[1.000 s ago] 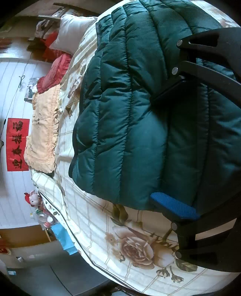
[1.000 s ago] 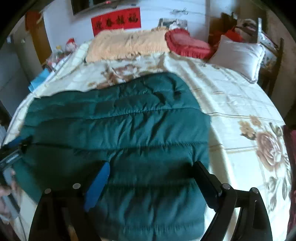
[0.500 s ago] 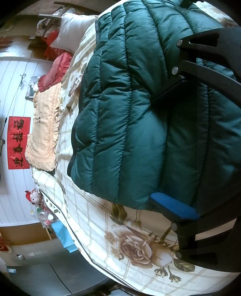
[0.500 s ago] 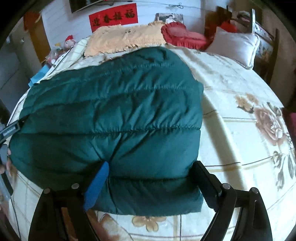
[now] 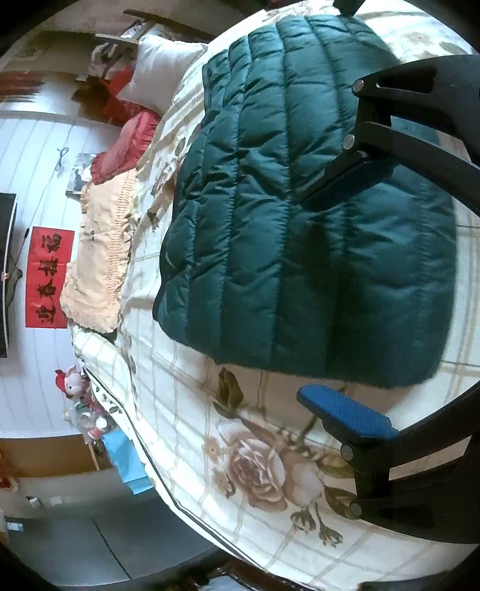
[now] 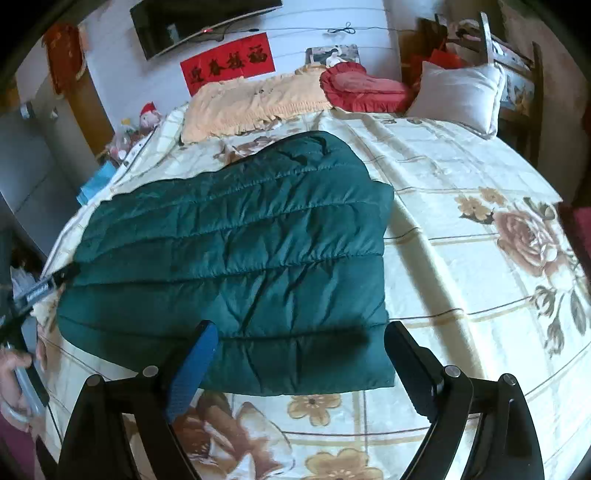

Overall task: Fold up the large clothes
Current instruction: 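Press and square the folded jacket edges with both tools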

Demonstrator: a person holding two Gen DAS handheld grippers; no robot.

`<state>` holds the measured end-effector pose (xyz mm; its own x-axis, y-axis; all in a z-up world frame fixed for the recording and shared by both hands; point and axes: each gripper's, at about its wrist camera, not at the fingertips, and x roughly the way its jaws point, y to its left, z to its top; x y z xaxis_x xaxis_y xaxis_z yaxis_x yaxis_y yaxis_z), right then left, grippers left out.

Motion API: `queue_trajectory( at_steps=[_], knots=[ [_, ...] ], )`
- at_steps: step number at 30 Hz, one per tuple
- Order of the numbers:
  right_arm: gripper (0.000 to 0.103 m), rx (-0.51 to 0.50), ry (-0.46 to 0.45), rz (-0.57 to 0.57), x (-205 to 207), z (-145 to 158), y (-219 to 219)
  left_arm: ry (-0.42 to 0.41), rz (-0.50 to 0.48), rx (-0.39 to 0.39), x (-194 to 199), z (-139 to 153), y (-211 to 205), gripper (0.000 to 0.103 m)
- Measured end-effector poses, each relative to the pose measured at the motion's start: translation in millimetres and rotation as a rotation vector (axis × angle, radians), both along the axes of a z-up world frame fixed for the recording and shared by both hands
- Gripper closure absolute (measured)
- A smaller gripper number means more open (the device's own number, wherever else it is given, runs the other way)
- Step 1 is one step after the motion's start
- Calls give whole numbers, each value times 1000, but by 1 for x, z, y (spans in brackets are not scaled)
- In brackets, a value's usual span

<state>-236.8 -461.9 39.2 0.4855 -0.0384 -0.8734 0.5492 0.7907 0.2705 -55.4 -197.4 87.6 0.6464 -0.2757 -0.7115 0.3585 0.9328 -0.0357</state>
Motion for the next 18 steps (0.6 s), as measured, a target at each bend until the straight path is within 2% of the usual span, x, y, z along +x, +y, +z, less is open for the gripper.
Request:
queue_trajectory(
  at_steps=[4,18],
  knots=[
    [13,51,-6,-23,2,-4,-1,-1,3,-10,-13,3,16,7],
    [13,35,2,32,4,1,20,8,19,-12,-34,-3,42,7]
  ],
)
